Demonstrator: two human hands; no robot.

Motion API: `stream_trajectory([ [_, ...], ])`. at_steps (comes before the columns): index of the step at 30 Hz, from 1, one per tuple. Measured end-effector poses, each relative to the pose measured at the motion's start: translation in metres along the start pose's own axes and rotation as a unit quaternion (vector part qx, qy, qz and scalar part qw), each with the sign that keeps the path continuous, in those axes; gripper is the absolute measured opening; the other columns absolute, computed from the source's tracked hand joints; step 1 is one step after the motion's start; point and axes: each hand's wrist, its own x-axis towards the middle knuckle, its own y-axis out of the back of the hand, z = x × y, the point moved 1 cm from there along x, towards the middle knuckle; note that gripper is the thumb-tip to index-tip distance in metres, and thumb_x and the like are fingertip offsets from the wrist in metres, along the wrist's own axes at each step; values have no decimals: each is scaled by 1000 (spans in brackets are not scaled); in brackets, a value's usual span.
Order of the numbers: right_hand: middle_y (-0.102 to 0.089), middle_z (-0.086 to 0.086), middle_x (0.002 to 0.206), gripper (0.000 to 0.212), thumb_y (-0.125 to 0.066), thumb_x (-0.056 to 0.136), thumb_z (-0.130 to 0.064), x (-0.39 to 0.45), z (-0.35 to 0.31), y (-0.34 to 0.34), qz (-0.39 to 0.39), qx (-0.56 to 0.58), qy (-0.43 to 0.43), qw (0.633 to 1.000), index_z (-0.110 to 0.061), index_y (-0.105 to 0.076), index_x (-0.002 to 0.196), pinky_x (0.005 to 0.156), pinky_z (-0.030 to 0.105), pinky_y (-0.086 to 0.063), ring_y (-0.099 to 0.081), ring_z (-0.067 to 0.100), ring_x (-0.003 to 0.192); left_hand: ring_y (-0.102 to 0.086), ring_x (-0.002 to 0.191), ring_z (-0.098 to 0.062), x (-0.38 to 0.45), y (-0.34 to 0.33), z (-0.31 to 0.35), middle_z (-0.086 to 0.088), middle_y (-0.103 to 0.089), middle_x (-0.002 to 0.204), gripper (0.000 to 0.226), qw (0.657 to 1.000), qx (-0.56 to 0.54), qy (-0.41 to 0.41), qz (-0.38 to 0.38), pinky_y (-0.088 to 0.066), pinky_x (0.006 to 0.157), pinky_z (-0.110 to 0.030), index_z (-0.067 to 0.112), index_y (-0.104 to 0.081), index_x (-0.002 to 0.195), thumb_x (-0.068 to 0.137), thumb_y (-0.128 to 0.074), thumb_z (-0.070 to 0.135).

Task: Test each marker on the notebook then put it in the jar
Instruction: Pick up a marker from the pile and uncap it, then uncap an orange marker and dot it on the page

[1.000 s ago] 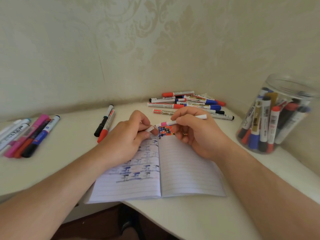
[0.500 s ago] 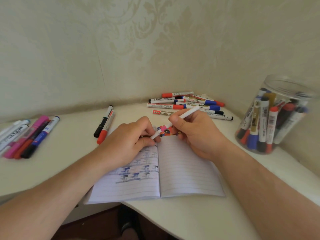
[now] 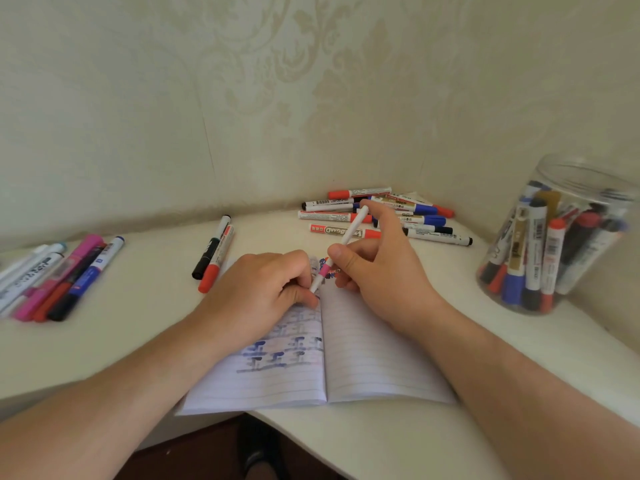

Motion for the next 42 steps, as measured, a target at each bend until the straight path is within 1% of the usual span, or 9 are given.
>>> stream_trajectory([
  [7, -78, -1, 82, 58, -74, 96, -16, -3, -1, 0, 24, 7, 19, 1000, -38, -35, 132, 70, 33, -54, -74, 18, 67, -62, 80, -3, 0, -3, -3, 20, -67, 79, 21, 1000, 5, 4, 6, -42, 67, -12, 27, -61, 98, 88, -79, 24],
  [11, -70, -12, 81, 24, -77, 94, -26, -4, 7, -5, 11, -111, 73, 991, -35, -58, 107, 70, 31, -54, -62, 5, 64, -58, 70, -12, 4, -2, 2, 10, -65, 72, 13, 996, 54, -35, 57, -39, 63, -28, 25, -69, 102, 95, -64, 35],
  [15, -65, -14, 85, 44, -74, 95, -30, -10, 9, -5, -12, -181, 109, 977, -41, -59, 135, 69, 16, -44, -58, 3, 70, -58, 76, -15, -1, 9, -9, 8, -63, 77, 28, 993, 91, -20, 71, -39, 67, -28, 22, -77, 93, 97, -58, 42],
  [18, -63, -11, 87, 47, -71, 96, -29, -12, 9, 2, -15, -191, 107, 976, -42, -56, 139, 73, 22, -47, -56, 6, 72, -59, 84, -20, -14, 42, -33, 5, -59, 93, 26, 981, 128, 54, 134, -45, 72, -30, 25, -81, 103, 93, -62, 41],
  [23, -62, -9, 87, 44, -70, 96, -25, -13, 11, 3, -14, -187, 97, 978, -42, -59, 134, 74, 23, -47, -56, 7, 73, -59, 81, -22, -53, 104, -82, 9, -61, 80, 30, 943, 170, 250, 140, -43, 73, -34, 30, -71, 121, 91, -73, 34],
  [26, -62, -9, 89, 43, -69, 97, -25, -13, 11, 2, -27, -190, 87, 977, -42, -57, 134, 73, 25, -46, -57, 8, 75, -65, 90, -29, -79, 112, -99, 12, -67, 87, 23, 920, 178, 326, 122, -52, 79, -38, 34, -62, 109, 89, -73, 40],
  [30, -63, -7, 89, 42, -69, 97, -22, -14, 12, 2, -23, -186, 80, 979, -44, -58, 131, 74, 25, -47, -59, 9, 79, -65, 91, -37, -88, 112, -108, 3, -74, 90, 8, 890, 309, 318, 104, -52, 77, -39, 33, -68, 86, 88, -67, 41],
  [36, -63, -6, 88, 40, -68, 97, -20, -13, 12, 2, -22, -185, 76, 980, -46, -57, 125, 74, 26, -48, -59, 10, 80, -53, 98, -33, -80, 116, -110, 3, -71, 89, 21, 841, 424, 326, 82, -33, 80, -39, 36, -78, 89, 94, -58, 42],
  [42, -63, -7, 87, 42, -69, 96, -20, -11, 11, 1, -20, -173, 87, 981, -45, -58, 128, 77, 29, -51, -58, 9, 78, -57, 96, -28, -35, 93, -76, 4, -67, 96, 16, 934, 269, 225, 72, -45, 83, -38, 36, -75, 102, 95, -64, 46],
])
